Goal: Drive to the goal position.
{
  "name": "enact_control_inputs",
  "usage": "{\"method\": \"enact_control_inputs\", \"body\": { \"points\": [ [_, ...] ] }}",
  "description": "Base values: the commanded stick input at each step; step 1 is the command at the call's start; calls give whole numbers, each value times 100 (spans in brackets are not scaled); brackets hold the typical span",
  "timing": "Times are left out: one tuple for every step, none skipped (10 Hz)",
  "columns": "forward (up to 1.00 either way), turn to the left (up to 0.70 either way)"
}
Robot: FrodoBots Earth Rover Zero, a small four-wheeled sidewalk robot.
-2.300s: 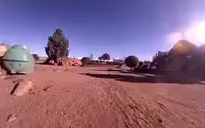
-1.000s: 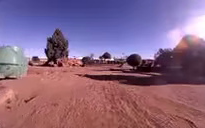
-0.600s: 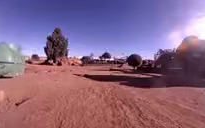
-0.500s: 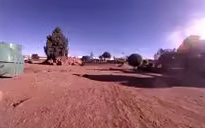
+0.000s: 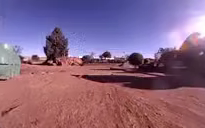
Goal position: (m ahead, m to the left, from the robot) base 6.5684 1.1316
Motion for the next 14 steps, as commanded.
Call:
{"method": "enact_control_inputs", "body": {
  "points": [
    [50, 0],
    [50, 0],
    [50, 0],
    [50, 0],
    [50, 0],
    [50, 0],
    [50, 0],
    [50, 0],
    [50, 0],
    [50, 0],
    [50, 0],
    [50, 0],
    [50, 0],
    [50, 0]
  ]
}}
